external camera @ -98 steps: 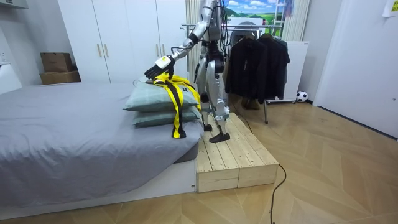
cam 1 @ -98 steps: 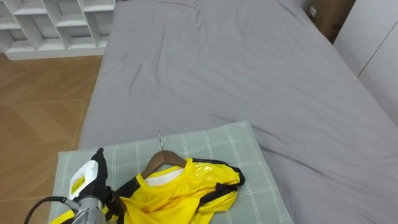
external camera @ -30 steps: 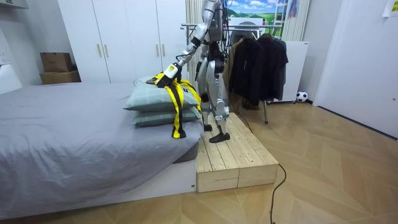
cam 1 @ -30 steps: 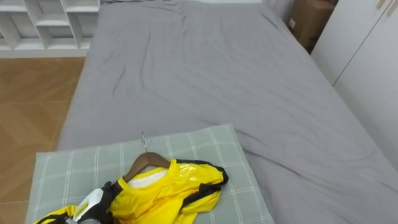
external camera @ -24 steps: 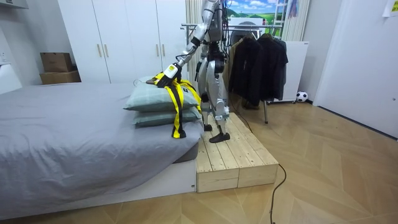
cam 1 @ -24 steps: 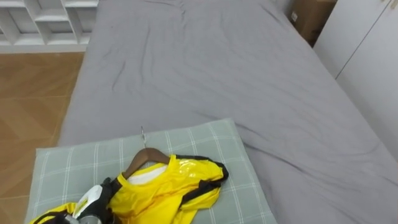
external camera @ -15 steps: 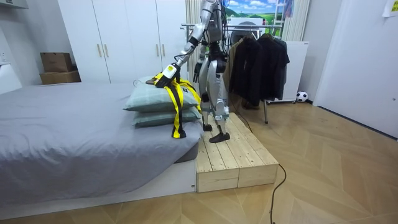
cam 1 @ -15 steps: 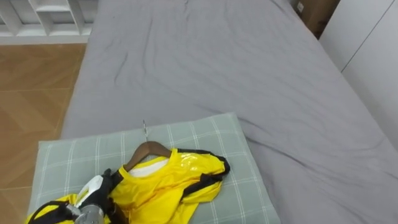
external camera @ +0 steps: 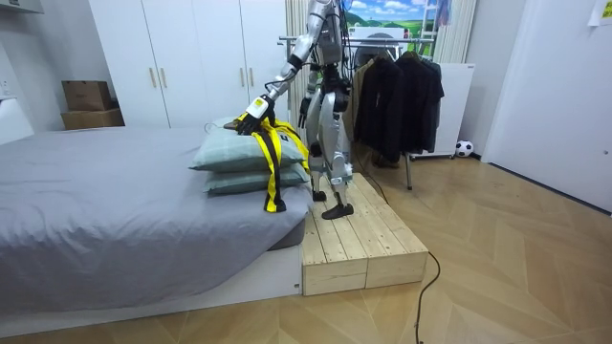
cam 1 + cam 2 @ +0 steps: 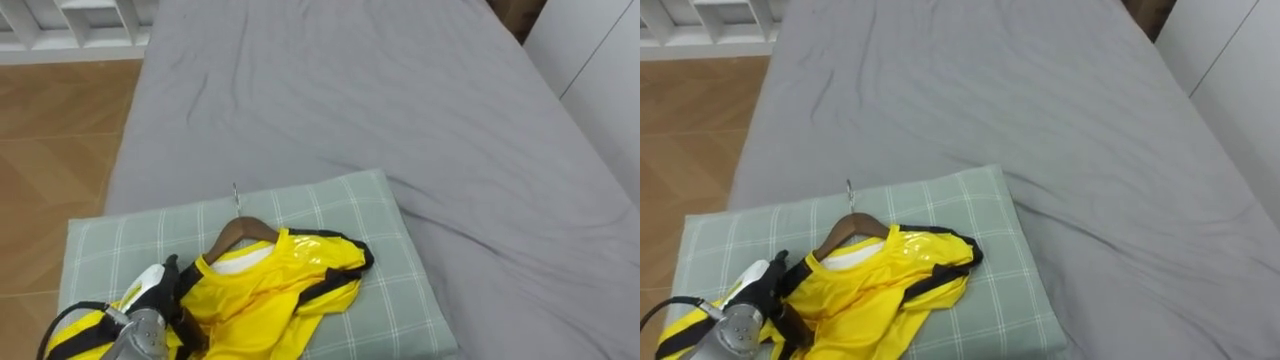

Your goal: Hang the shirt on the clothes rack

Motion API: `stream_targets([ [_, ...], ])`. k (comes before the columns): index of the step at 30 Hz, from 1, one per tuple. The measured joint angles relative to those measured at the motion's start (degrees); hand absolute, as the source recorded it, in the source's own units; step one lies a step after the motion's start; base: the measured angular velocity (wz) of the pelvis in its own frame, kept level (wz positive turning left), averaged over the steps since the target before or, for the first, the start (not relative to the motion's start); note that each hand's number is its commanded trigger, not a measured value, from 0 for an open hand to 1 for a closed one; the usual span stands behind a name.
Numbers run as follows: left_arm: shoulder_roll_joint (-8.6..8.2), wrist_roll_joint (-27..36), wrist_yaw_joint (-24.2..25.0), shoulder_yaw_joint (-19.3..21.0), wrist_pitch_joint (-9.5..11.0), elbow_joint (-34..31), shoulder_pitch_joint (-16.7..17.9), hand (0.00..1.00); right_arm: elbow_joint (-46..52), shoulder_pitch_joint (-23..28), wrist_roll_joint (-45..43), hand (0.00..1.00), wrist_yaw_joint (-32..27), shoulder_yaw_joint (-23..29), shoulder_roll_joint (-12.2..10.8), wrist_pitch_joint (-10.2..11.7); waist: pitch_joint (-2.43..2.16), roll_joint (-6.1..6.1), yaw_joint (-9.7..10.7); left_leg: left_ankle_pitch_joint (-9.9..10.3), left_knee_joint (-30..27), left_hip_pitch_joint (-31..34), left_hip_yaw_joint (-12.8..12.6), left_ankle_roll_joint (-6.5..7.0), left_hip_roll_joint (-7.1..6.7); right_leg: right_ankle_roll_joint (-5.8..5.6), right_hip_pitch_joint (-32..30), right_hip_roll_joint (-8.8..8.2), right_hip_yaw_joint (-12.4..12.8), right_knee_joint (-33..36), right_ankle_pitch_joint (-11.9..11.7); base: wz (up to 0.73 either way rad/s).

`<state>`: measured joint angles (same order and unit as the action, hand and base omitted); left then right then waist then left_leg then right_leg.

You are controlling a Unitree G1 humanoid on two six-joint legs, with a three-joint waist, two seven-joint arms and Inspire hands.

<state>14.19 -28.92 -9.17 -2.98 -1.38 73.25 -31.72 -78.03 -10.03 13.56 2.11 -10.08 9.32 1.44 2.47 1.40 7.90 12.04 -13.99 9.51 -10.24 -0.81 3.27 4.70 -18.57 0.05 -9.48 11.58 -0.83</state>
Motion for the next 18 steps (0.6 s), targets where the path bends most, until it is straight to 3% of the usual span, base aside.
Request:
stream_targets([
  [1,0.06,0.0,0.0,-0.2,0.0,0.0,0.0,0.76,0.0,0.0,0.0,0.00,0.0,0.0,0.1,0.0,-0.02,-0.23,0.0,0.0,0.0,0.0,0.0,0.00,0.00,0.00,0.0,0.01,0.0,0.0,0.0,0.00],
  [2,0.10,0.0,0.1,-0.2,0.0,0.0,0.0,1.00,0.0,0.0,0.0,0.00,0.0,0.0,0.2,0.0,-0.04,-0.32,0.1,0.0,0.0,0.0,0.1,0.00,0.00,-0.01,0.0,0.01,0.0,0.0,0.0,0.00],
  [18,1.46,0.1,2.1,-3.9,-1.2,-0.1,-0.5,1.00,0.1,-0.6,-0.2,0.00,0.3,-2.0,0.4,0.4,-0.21,-0.66,1.5,-0.2,-1.0,0.8,0.0,0.23,-0.11,-0.15,-0.6,-0.22,0.2,0.2,0.1,0.01],
])
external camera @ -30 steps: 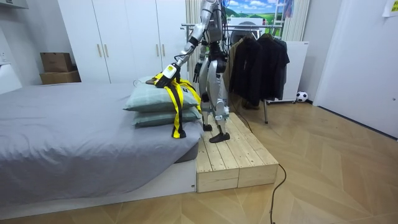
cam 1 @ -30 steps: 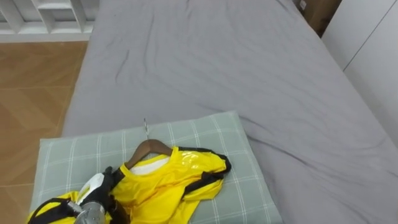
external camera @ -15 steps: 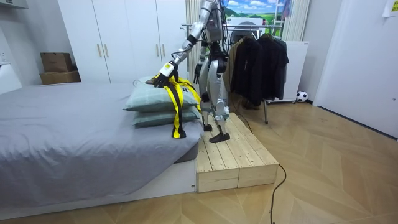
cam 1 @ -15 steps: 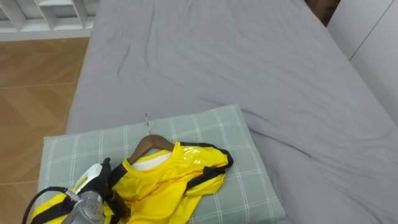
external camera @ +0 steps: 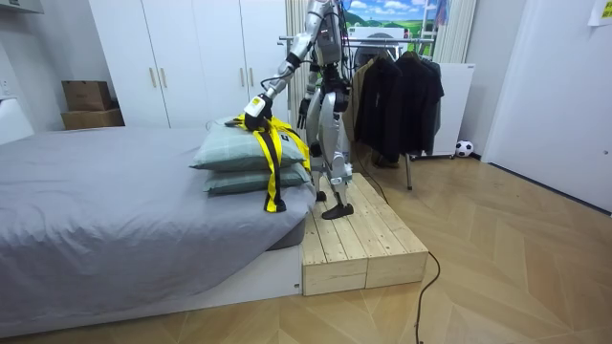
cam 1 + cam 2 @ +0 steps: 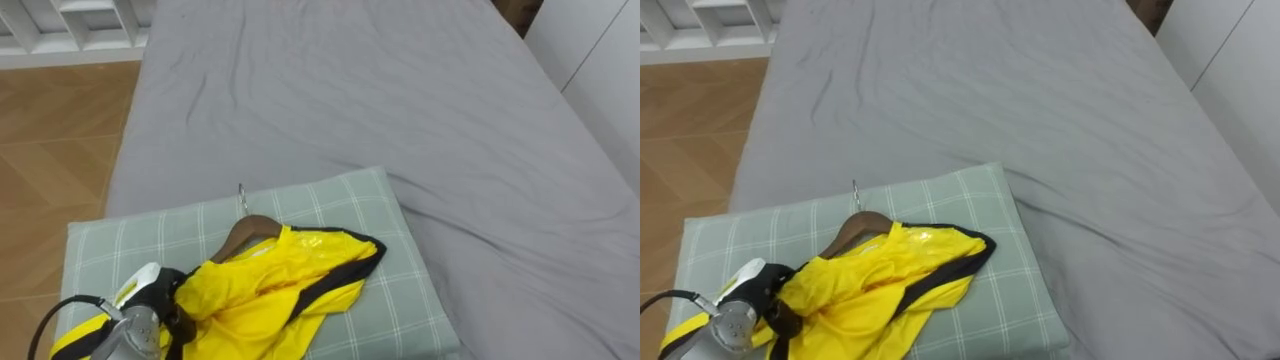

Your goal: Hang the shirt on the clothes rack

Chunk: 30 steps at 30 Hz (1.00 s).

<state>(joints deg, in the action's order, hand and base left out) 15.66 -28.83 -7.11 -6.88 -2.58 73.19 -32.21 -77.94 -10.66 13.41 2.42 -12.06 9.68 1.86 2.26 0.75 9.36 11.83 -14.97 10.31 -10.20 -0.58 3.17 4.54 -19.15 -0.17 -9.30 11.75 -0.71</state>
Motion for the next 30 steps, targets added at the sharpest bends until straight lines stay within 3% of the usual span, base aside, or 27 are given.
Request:
stream_targets([
  [30,0.48,-0.1,3.0,-0.1,0.0,0.0,0.0,1.00,0.0,-0.1,0.0,0.00,0.2,-0.1,0.2,0.8,0.35,-0.53,0.1,0.0,-0.3,0.1,-0.6,0.01,0.04,-0.09,-0.2,0.16,0.9,0.0,0.0,0.00],
])
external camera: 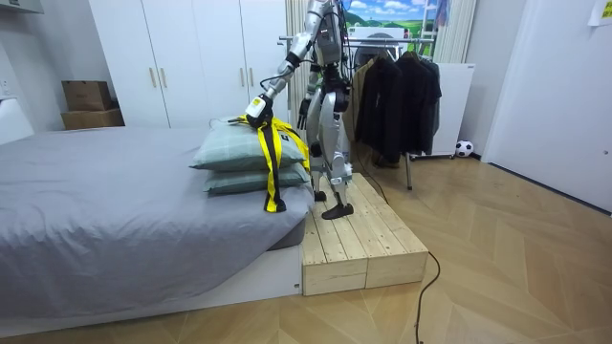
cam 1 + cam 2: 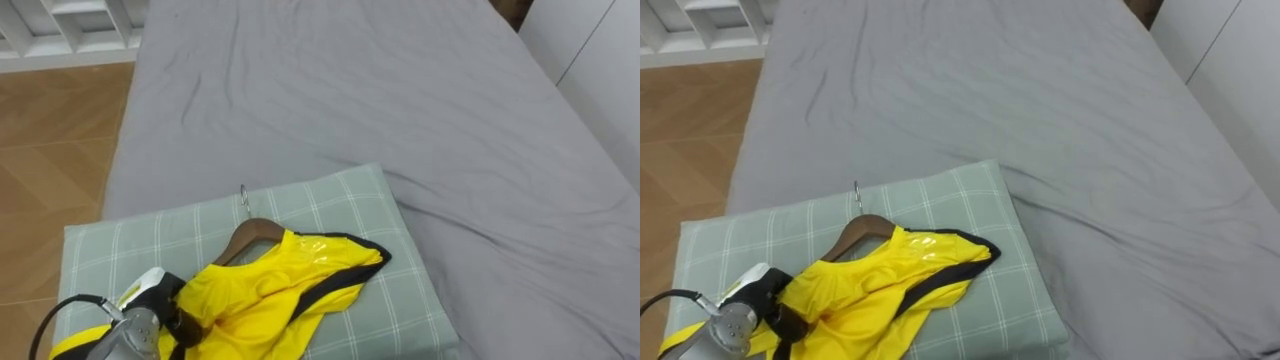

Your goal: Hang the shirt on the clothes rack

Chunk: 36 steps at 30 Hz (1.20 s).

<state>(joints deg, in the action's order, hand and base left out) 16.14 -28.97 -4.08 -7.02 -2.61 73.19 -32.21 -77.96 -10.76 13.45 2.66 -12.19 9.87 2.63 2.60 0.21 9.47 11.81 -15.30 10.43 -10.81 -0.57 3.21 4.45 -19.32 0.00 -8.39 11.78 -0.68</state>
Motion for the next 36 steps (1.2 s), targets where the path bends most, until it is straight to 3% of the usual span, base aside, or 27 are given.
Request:
stream_targets([
  [14,0.70,2.4,-0.6,0.2,1.2,-0.8,0.0,1.00,0.3,0.2,-0.2,0.00,-0.1,0.6,0.1,0.7,-0.16,-0.02,-0.3,0.0,-0.4,0.0,0.0,0.03,-0.03,-0.21,0.1,0.02,-0.1,-0.1,0.1,0.00],
  [22,0.94,2.5,-0.5,0.2,2.3,-2.2,0.8,1.00,0.2,2.3,-0.1,0.00,0.0,1.4,0.7,1.9,-0.97,-1.40,-0.3,0.0,1.2,-4.5,0.3,0.02,0.10,-0.35,4.4,-0.01,-1.2,-0.4,0.9,0.03],
  [24,0.99,2.5,-0.5,0.4,2.3,-4.6,0.9,1.00,0.2,3.0,0.0,0.00,-0.1,2.4,1.1,2.3,-1.29,-2.01,-0.5,0.0,2.2,-5.2,0.5,0.02,0.02,-0.49,4.8,-0.02,-1.2,-0.3,1.0,0.11],
  [26,1.03,2.5,-0.7,0.8,2.4,-7.4,1.1,1.00,0.2,3.3,0.4,0.00,-0.1,2.4,1.2,2.3,-1.28,-2.24,-0.9,0.0,2.5,-6.1,0.5,0.01,-0.04,-0.52,5.3,-0.06,-1.3,-0.2,1.0,0.03],
  [29,1.03,2.4,-1.0,0.7,3.0,-12.4,2.3,1.00,0.2,4.2,1.4,0.00,0.0,2.4,1.2,2.5,-1.29,-2.24,-1.3,0.0,2.8,-7.8,0.8,0.01,-0.03,-0.57,7.0,-0.09,-2.1,0.0,1.5,0.03],
  [31,1.01,2.4,-2.1,0.7,3.7,-16.8,5.3,1.00,0.4,5.4,2.0,0.00,0.0,3.2,1.3,2.6,-1.41,-2.26,-1.4,0.0,4.2,-10.0,0.8,-0.01,0.01,-0.63,8.7,-0.04,-2.6,0.0,2.2,0.00],
  [36,1.08,2.1,-2.1,0.8,4.0,-21.0,9.3,1.00,0.5,7.4,2.4,0.00,-0.1,7.0,1.4,2.5,-1.82,-1.72,-1.8,0.2,4.7,-11.3,1.2,-0.21,-0.02,-0.66,9.2,0.14,-1.9,1.9,3.4,0.05],
])
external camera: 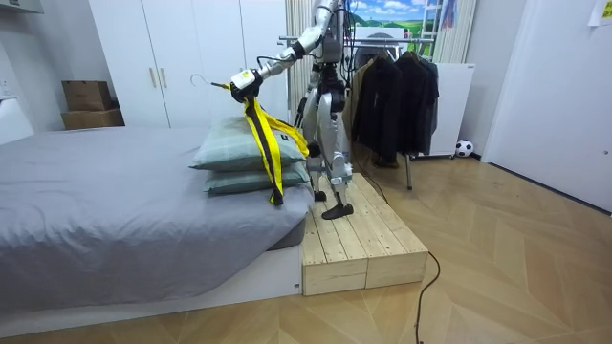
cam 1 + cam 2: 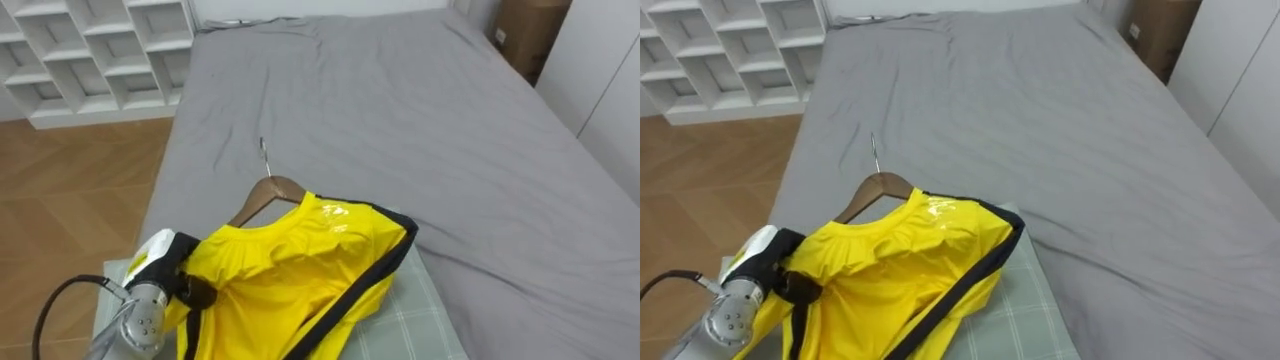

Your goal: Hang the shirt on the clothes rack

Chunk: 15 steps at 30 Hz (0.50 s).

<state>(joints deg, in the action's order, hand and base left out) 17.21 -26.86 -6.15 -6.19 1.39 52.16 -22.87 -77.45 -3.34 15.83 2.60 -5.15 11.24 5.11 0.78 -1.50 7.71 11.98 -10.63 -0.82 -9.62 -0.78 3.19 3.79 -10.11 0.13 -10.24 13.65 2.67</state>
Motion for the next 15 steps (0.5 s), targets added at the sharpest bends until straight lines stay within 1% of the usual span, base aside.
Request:
stream_targets([
  [2,0.00,0.0,0.0,0.1,0.0,-1.4,1.0,1.00,0.1,0.0,0.1,0.00,-0.3,0.8,0.1,0.0,-0.12,0.16,0.0,0.0,-0.5,0.0,0.1,-0.05,0.00,0.01,0.0,-0.01,0.0,0.1,0.1,0.02],
  [5,0.08,-0.5,0.0,0.5,0.0,-6.3,3.1,1.00,1.6,0.7,0.2,0.00,-0.9,2.7,0.4,0.1,-0.29,0.42,-0.3,0.1,-0.6,-0.5,0.1,-0.10,0.01,0.00,0.3,0.08,0.0,0.0,0.1,0.00],
  [7,0.08,-1.5,0.1,0.7,-0.1,-12.7,5.6,1.00,4.5,2.4,0.3,0.00,-1.2,4.0,0.6,0.2,-0.34,0.51,-0.3,0.1,-0.3,-1.4,0.1,-0.10,0.02,-0.11,1.3,0.09,-0.1,-0.1,0.2,0.00],
  [10,-0.08,-3.2,0.1,0.7,0.0,-18.7,7.6,1.00,7.7,4.0,-0.2,0.00,-1.8,4.3,0.6,0.1,-0.47,0.71,-0.1,0.1,0.6,-3.3,0.1,-0.14,0.11,-0.17,3.2,0.03,-0.1,-0.7,0.4,0.00],
  [13,-0.55,-4.2,0.1,0.6,0.2,-22.2,9.0,1.00,11.5,5.6,-2.3,0.00,-2.5,4.4,0.7,0.3,-0.62,0.84,-0.1,0.1,1.4,-5.0,0.1,-0.14,0.13,-0.21,4.5,0.31,0.1,-1.0,0.4,0.00],
  [15,-0.74,-4.6,-0.1,0.6,0.2,-23.1,9.4,1.00,12.9,5.9,-4.7,0.00,-2.8,4.4,0.7,0.3,-0.64,1.02,0.0,0.1,1.4,-5.6,0.2,-0.14,0.13,-0.21,5.1,0.63,0.2,-1.1,0.4,-0.04],
])
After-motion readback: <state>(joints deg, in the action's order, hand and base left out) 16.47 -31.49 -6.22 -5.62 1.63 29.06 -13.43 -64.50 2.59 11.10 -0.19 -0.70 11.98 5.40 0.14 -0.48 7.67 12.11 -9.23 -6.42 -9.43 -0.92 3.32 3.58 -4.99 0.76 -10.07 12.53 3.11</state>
